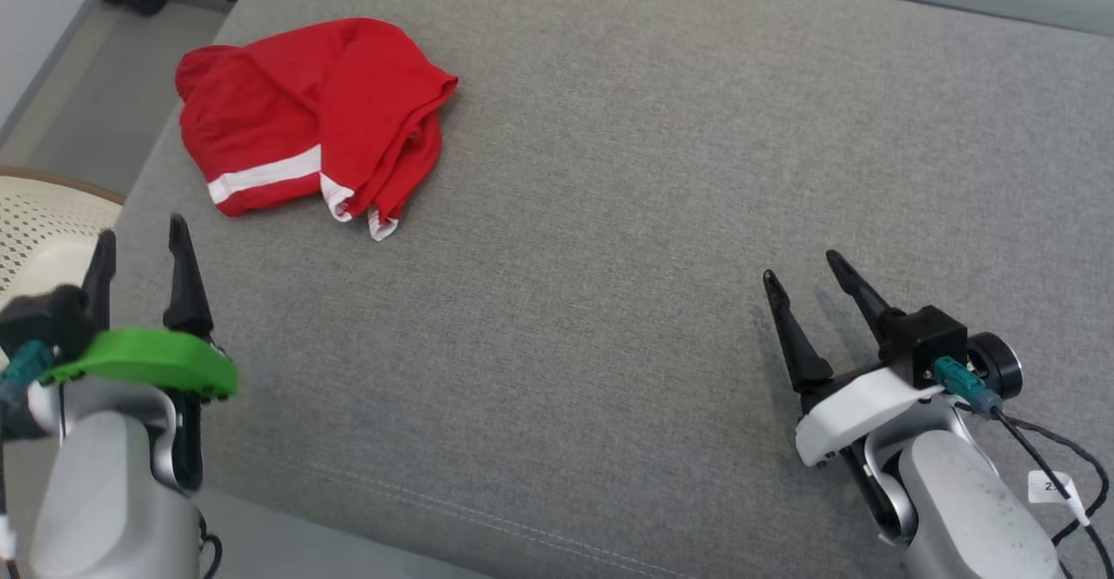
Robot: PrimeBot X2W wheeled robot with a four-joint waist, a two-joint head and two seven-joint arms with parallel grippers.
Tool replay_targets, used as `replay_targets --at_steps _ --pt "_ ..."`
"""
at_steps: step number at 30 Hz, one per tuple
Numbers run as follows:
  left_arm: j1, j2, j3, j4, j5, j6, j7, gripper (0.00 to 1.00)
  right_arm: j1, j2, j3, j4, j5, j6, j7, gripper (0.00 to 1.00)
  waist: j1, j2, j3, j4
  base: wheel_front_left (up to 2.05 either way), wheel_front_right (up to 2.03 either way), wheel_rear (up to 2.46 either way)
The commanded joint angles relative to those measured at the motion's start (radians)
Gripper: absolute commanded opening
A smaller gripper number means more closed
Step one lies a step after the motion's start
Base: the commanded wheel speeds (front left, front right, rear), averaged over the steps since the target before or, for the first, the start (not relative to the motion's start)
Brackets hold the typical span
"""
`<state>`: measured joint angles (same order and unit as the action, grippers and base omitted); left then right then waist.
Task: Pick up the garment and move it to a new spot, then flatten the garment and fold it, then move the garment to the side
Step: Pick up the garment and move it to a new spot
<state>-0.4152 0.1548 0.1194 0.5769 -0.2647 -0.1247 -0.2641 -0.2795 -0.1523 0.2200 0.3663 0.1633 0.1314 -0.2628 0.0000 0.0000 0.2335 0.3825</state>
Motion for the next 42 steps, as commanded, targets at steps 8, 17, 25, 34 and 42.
replay_targets --at_steps 8,17,25,34,42 --pt "-0.205 0.064 -0.126 0.116 -0.096 -0.007 0.000 1.00 -0.054 -0.034 -0.024 -0.037 -0.019 -0.002 0.002 1.00 0.0000 0.0000 0.155 -0.124 0.00 0.00 0.00" --pt "-0.317 0.116 -0.221 0.303 -0.238 -0.007 0.001 1.00 -0.076 -0.045 -0.051 -0.079 -0.027 -0.002 0.013 1.00 0.0000 0.0000 0.209 -0.196 0.00 0.00 0.00" --pt "-0.382 0.115 -0.241 0.444 -0.318 -0.007 0.003 1.00 -0.069 -0.046 -0.065 -0.093 -0.028 -0.002 0.026 1.00 0.0000 0.0000 0.222 -0.220 0.00 0.00 0.00" --pt "-0.421 0.124 -0.258 0.520 -0.341 -0.007 0.000 0.00 -0.077 -0.036 -0.070 -0.091 -0.030 -0.002 0.030 1.00 0.0000 0.0000 0.223 -0.228 0.00 0.00 0.00" --pt "-0.420 0.125 -0.288 0.455 -0.312 -0.007 -0.001 0.00 -0.080 -0.005 -0.069 -0.059 -0.008 -0.002 0.013 1.00 0.0000 0.0000 0.182 -0.253 0.00 0.00 0.00"
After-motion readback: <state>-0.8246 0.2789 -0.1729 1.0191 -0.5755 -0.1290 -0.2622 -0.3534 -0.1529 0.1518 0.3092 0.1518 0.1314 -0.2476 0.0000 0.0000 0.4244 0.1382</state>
